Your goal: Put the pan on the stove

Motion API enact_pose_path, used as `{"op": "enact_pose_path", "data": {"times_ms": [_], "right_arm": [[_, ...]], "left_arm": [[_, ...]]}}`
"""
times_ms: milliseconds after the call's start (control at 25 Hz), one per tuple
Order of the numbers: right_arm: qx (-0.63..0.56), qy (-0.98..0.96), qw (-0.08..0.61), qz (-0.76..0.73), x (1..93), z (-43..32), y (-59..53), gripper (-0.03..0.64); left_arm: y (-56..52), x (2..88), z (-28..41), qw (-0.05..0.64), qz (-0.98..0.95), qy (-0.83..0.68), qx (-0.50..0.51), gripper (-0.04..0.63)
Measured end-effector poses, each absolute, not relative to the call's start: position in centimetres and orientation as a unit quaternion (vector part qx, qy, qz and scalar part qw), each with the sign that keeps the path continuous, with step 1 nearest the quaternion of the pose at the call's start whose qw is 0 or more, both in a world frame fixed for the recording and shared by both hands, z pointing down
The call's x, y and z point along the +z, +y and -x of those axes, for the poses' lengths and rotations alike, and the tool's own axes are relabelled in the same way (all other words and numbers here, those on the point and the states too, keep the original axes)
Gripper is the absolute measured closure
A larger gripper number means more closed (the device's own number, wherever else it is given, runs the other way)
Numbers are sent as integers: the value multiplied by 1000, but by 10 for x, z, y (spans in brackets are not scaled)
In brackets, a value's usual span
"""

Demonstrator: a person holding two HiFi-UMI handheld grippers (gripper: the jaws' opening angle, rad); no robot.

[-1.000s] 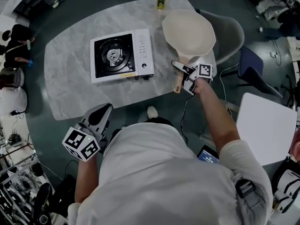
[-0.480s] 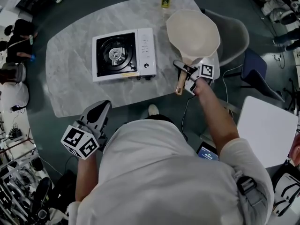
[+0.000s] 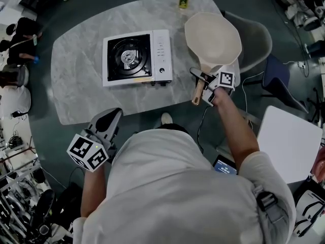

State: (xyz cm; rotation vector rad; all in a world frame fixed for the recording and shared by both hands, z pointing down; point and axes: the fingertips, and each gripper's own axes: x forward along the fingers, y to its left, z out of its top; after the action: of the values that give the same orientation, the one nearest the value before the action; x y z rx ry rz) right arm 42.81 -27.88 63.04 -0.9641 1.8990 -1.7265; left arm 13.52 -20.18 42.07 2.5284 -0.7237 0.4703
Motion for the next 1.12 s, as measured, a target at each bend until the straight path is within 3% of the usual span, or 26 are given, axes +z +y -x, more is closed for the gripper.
{"op": "enact_pose_path", "data": {"times_ms": [560,1120], "right_arm": [[-602,700,178,340,577,-403,-250,526],[-588,743,135,290,505,-303,-241,522]], "left_arm": [[-189,422,-99,237,-925,-255,151,577],[-170,426,-21,245,-925,-265,120,577]]}}
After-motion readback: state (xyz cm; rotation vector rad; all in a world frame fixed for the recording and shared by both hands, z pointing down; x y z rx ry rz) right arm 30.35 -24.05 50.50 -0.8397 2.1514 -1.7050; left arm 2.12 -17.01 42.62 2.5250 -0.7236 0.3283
